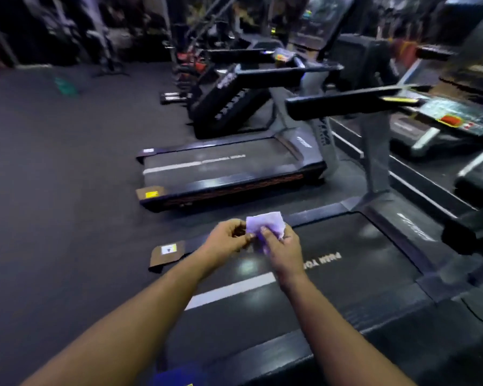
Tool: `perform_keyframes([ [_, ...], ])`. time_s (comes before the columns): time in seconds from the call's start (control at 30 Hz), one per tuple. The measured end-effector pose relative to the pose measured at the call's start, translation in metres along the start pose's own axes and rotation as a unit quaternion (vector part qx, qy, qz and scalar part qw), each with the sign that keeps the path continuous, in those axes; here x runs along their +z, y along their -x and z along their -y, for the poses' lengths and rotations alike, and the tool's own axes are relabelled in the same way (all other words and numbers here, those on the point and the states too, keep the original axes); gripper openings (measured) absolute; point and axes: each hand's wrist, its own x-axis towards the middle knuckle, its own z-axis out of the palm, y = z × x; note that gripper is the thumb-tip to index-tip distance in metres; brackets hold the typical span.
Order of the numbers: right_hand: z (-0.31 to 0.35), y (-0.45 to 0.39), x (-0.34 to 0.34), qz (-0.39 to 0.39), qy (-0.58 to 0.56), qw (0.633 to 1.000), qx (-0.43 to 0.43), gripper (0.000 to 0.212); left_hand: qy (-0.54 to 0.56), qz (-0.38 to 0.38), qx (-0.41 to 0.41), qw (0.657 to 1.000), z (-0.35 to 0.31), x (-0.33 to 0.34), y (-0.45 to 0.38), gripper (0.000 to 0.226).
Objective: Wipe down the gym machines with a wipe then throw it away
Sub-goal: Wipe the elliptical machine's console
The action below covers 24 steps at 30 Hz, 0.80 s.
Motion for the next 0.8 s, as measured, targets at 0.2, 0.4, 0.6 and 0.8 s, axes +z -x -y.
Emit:
perform_keyframes([
  [0.2,-0.003,-0.011,0.113,0.162,-0.024,0.986,0.04,0.009,0.021,-0.169,-0.056,0.984,0.04,-0.113,0.049,0.008],
  [0.4,-0.023,-0.029,0.206,0.295,0.0,0.954,0.063,0.014,0.026,-0.34,-0.105,0.934,0.074,-0.19,0.086,0.006],
  [0.6,-0.034,-0.015,0.288,0.349,0.082,0.931,-0.064,0.021,0.057,-0.411,-0.163,0.895,0.1,-0.238,0.122,0.031],
  [0.8,-0.044,0.016,0.373,0.375,0.163,0.895,-0.179,0.024,0.206,-0.387,-0.207,0.875,0.125,-0.295,0.162,0.032],
])
